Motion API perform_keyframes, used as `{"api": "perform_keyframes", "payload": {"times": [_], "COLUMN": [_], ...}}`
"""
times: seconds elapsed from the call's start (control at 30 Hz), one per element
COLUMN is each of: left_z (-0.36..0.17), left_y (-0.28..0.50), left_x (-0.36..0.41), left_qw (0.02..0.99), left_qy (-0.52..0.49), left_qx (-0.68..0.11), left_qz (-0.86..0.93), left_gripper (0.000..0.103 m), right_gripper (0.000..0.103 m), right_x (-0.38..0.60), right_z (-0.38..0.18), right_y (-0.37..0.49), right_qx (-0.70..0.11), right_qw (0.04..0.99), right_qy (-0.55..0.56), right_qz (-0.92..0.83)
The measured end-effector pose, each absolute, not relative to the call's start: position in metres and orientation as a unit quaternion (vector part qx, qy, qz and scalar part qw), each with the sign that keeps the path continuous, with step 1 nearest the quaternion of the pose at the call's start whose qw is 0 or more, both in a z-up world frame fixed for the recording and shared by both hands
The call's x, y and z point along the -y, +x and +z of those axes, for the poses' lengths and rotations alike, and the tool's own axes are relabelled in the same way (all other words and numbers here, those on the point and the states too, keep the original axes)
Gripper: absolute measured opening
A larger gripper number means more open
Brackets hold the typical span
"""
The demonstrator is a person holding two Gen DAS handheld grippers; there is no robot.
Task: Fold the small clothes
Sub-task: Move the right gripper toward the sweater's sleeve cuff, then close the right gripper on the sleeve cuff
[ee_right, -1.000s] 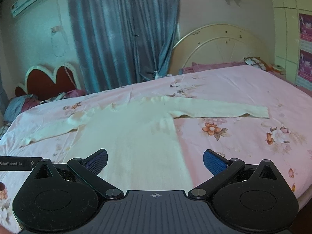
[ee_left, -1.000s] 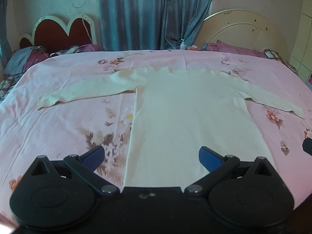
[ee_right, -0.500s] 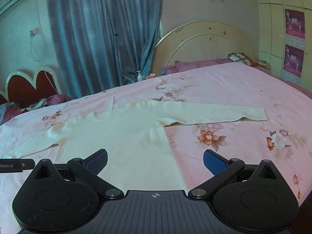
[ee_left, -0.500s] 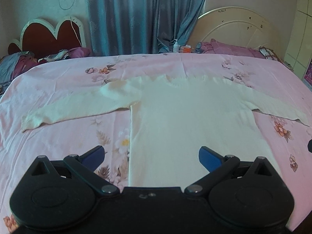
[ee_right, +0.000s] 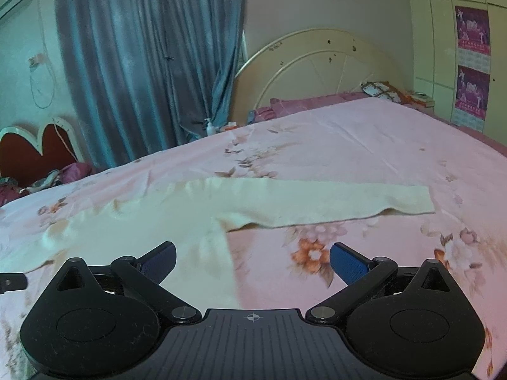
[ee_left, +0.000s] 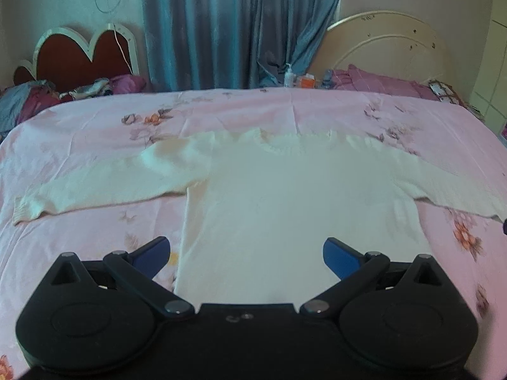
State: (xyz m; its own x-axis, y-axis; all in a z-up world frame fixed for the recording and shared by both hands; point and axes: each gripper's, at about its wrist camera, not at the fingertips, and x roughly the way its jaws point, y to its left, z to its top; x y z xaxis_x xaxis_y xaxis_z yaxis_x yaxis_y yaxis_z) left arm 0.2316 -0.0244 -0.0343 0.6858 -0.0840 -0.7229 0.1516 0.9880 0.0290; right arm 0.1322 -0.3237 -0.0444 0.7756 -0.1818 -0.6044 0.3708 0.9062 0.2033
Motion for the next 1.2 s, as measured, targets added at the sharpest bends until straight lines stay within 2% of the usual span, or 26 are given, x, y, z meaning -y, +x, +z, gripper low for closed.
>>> {"api": "perform_keyframes", "payload": {"times": [0.03,0.07,0.1,0.13,0.67,0.7,0.77,1.03,1.07,1.1,1.2], "left_z": [-0.037,-0.04,-0.043,-0.045,-0.082,-0.084,-0.086,-0.091,-0.092,-0.093,-0.094], "left_y": [0.236,0.241,0.247,0.252,0.304,0.305,0.308,0.318,0.319,0.321,0.325], "left_x": [0.029,0.034,0.039,0.044,0.11,0.112,0.114,0.112,0.111,0.11,0.107], "left_qw": [0.918,0.919,0.918,0.917,0.908,0.907,0.906,0.901,0.899,0.897,0.893], "left_qy": [0.045,0.044,0.043,0.042,0.066,0.068,0.069,0.068,0.065,0.063,0.065], "left_qx": [-0.389,-0.388,-0.39,-0.392,-0.412,-0.414,-0.417,-0.429,-0.433,-0.438,-0.446], "left_qz": [-0.06,-0.059,-0.057,-0.054,-0.027,-0.027,-0.021,-0.011,-0.012,-0.013,-0.01], "left_gripper": [0.102,0.102,0.102,0.102,0.102,0.102,0.102,0.101,0.1,0.099,0.095], "right_gripper": [0.102,0.094,0.071,0.065,0.063,0.052,0.04,0.04,0.032,0.016,0.007], "right_x": [0.333,0.341,0.353,0.362,0.507,0.511,0.522,0.554,0.555,0.557,0.561], "right_z": [-0.048,-0.052,-0.057,-0.062,-0.142,-0.147,-0.155,-0.164,-0.164,-0.165,-0.166], "right_y": [0.137,0.14,0.145,0.149,0.185,0.19,0.194,0.199,0.2,0.201,0.198], "right_qx": [-0.301,-0.302,-0.307,-0.315,-0.348,-0.347,-0.341,-0.305,-0.304,-0.305,-0.298], "right_qw": [0.928,0.927,0.925,0.92,0.867,0.865,0.859,0.849,0.851,0.851,0.849], "right_qy": [0.16,0.163,0.168,0.175,0.271,0.277,0.3,0.331,0.321,0.316,0.321], "right_qz": [-0.151,-0.151,-0.15,-0.153,-0.234,-0.235,-0.236,-0.278,-0.284,-0.287,-0.294]}}
